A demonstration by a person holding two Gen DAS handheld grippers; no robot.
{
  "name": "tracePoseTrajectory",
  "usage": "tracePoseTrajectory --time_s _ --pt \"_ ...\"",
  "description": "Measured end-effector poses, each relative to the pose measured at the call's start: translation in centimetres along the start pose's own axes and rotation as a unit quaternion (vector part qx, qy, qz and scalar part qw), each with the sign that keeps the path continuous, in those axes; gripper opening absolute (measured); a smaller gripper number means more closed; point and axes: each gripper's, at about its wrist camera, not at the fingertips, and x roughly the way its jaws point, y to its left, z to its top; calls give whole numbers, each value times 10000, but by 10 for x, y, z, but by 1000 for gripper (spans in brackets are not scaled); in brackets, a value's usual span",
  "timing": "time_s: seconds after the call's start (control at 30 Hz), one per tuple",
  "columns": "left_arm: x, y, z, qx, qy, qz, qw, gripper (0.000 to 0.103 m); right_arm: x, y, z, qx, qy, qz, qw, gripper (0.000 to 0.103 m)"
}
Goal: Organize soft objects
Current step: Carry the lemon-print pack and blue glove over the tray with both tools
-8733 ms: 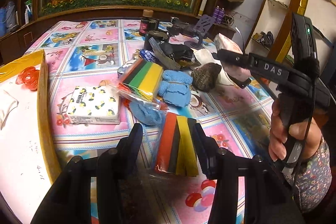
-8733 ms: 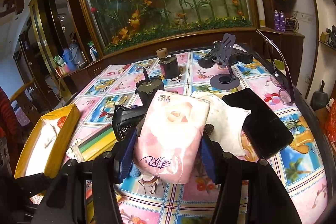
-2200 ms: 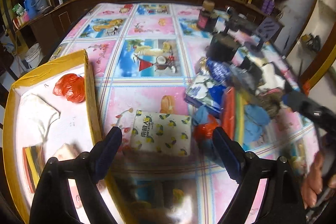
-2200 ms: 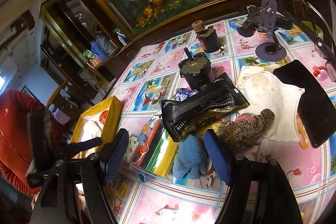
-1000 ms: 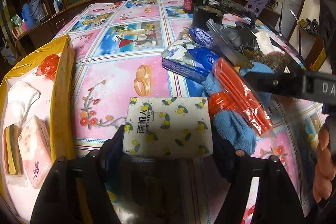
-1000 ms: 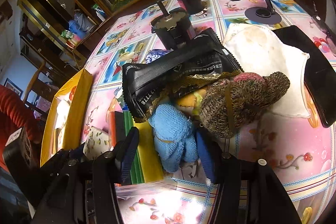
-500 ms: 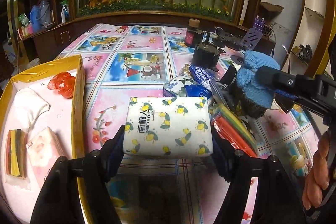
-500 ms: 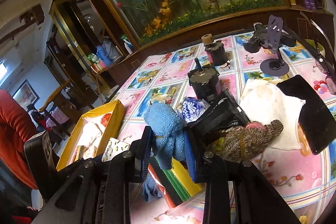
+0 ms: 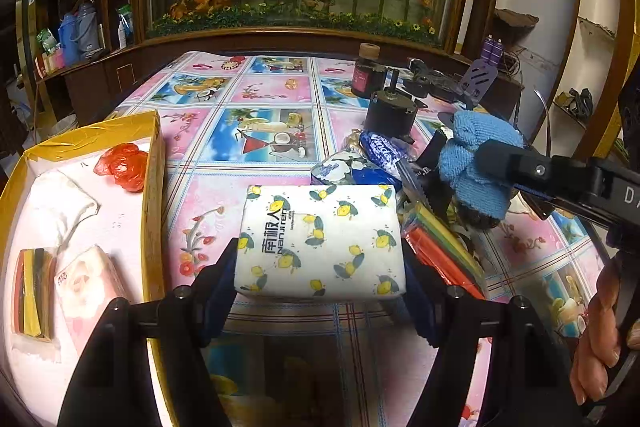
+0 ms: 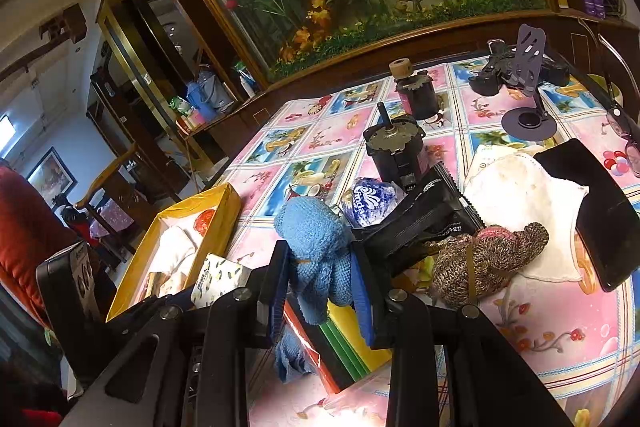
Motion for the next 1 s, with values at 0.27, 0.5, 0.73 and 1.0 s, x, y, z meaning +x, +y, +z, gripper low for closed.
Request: tracePoseTrajectory --time_s 0.27,0.5,0.73,1.0 --pt "-11 0 2 -16 -229 -38 9997 72 4 -3 0 29 -14 -119 9999 32" --pt "-28 15 5 -357 -344 -193 9986 72 11 -1 0 65 -115 -431 9990 32" --pt "-61 44 17 -631 -569 -180 9962 72 19 25 4 250 -344 -224 9988 32" --pt "-94 108 23 -1145 -797 207 9900 73 51 93 -2 -197 -120 172 9996 32"
